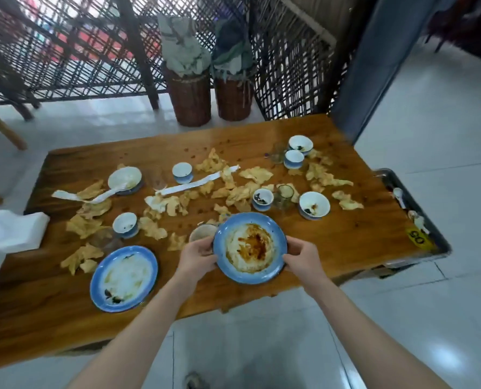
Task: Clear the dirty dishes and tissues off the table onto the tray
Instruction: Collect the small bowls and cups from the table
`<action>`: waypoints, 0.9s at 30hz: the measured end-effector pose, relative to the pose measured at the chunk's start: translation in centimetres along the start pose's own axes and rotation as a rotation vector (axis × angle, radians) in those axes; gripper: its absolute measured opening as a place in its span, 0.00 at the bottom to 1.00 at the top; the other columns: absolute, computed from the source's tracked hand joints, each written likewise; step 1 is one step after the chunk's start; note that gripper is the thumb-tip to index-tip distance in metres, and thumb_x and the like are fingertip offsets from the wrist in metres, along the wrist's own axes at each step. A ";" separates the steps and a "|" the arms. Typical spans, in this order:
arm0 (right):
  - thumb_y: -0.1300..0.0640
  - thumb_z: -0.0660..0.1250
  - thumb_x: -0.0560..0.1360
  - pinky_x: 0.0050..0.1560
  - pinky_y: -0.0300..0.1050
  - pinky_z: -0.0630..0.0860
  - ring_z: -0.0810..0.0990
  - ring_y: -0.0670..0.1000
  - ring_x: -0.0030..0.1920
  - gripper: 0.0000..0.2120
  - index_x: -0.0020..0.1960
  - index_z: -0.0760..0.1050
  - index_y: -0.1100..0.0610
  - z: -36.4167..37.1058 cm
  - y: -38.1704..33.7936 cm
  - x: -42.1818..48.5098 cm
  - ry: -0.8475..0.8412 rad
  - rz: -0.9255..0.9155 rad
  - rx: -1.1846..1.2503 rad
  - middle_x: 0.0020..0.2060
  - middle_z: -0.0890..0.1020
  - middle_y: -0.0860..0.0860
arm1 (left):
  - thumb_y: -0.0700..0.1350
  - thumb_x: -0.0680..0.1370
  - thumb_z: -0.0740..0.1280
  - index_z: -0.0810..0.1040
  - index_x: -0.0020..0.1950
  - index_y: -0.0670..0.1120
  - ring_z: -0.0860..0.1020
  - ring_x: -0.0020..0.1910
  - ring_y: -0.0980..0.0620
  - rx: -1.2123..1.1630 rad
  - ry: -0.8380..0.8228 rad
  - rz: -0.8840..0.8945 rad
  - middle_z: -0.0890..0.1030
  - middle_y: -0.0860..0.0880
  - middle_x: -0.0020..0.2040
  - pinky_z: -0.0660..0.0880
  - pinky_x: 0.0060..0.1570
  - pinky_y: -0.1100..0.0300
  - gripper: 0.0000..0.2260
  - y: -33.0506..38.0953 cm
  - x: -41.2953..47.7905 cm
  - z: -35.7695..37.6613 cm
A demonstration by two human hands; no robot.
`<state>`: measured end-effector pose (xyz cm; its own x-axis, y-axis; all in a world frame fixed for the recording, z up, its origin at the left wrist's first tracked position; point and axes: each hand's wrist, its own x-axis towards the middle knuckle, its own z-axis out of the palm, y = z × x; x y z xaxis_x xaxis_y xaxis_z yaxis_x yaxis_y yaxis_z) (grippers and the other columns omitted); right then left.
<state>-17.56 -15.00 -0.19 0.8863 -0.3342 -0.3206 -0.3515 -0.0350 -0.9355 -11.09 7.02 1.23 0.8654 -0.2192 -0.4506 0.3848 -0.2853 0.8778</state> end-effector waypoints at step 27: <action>0.76 0.65 0.66 0.43 0.53 0.81 0.82 0.53 0.40 0.24 0.42 0.81 0.47 -41.3 6.2 6.0 0.472 0.156 0.148 0.39 0.85 0.49 | 0.30 0.72 0.71 0.80 0.62 0.42 0.80 0.50 0.51 0.158 -0.380 0.068 0.83 0.48 0.52 0.80 0.47 0.59 0.20 11.4 11.0 43.6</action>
<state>-26.88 -56.07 -1.83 0.5824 -0.7144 -0.3878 -0.3921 0.1710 -0.9039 -11.24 -39.31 -0.83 0.6959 -0.5626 -0.4463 0.2509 -0.3917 0.8852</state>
